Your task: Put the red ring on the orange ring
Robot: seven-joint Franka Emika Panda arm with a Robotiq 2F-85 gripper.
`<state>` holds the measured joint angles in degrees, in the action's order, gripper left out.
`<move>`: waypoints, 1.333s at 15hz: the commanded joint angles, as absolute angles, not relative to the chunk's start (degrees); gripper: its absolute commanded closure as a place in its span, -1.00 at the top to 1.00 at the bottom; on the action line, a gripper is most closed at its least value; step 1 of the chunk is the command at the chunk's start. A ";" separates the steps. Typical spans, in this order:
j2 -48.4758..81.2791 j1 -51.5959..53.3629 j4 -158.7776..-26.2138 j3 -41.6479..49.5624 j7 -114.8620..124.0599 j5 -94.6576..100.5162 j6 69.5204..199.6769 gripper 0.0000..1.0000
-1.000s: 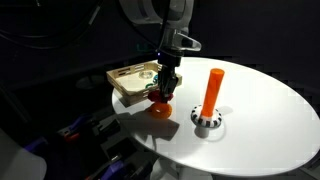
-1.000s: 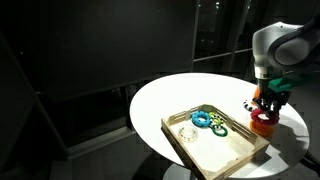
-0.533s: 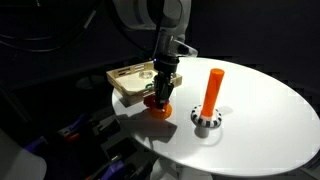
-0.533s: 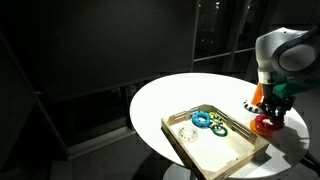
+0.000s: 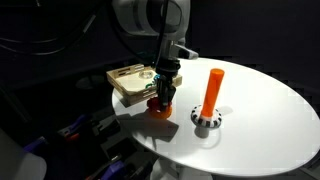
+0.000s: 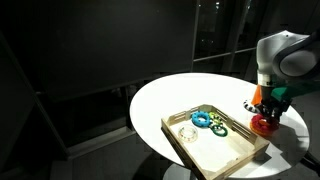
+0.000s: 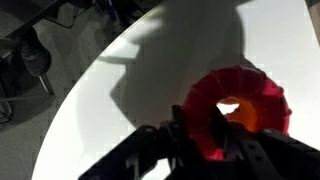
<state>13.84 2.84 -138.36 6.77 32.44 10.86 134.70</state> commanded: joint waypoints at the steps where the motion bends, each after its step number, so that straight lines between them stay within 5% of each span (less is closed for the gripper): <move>1: 13.44 2.87 -139.35 7.52 33.88 12.39 136.55 -0.78; 2: 13.24 2.84 -139.38 7.52 33.59 12.26 136.40 -0.08; 9: 11.11 2.72 -139.76 6.88 31.50 10.95 134.85 0.99; 20: 3.00 2.12 -138.90 2.81 20.43 4.53 123.41 1.00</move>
<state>6.47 2.99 -138.44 4.55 25.95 8.15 126.83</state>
